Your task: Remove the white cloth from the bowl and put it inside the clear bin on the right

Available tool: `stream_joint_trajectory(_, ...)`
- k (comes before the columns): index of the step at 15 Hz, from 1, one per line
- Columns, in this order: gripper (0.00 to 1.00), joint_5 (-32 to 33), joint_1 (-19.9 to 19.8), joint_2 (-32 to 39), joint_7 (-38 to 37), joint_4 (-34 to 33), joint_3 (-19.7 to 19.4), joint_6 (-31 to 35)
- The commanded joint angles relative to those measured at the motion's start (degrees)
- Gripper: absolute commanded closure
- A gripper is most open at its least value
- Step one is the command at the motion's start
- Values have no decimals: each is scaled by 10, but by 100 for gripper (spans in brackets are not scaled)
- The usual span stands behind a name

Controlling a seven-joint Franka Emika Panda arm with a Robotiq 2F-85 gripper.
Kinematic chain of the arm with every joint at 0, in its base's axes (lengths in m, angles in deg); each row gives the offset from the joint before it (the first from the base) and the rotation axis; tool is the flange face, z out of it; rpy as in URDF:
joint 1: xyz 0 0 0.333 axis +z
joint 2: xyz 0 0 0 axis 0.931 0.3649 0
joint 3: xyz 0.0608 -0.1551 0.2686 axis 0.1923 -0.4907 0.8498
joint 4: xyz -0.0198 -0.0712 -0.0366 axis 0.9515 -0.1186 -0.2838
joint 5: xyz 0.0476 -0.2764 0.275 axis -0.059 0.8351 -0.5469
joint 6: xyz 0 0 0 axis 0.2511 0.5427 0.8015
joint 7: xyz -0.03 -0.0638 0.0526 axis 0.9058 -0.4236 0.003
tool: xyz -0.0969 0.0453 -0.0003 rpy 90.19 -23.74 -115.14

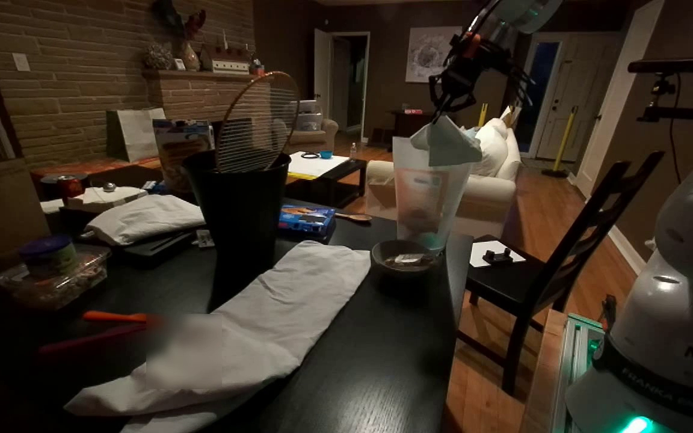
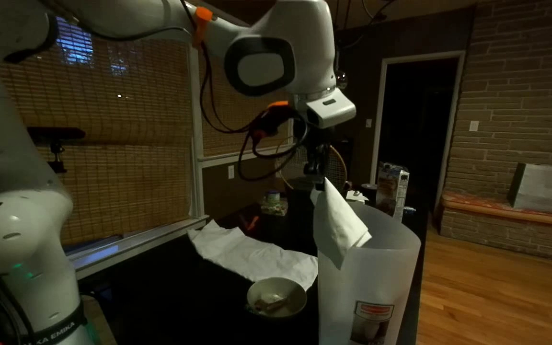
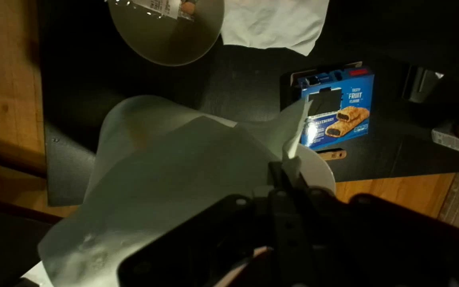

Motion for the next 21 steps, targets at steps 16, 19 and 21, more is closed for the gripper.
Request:
stream_joint_trajectory(16, 33, -97, -15, 37, -5, -29, -18, 29)
stream_joint_trajectory(19, 11, -30, -15, -23, -23, -18, 9, 63)
stream_joint_trajectory(21, 1, -7, -14, -35, -21, -30, 20, 41)
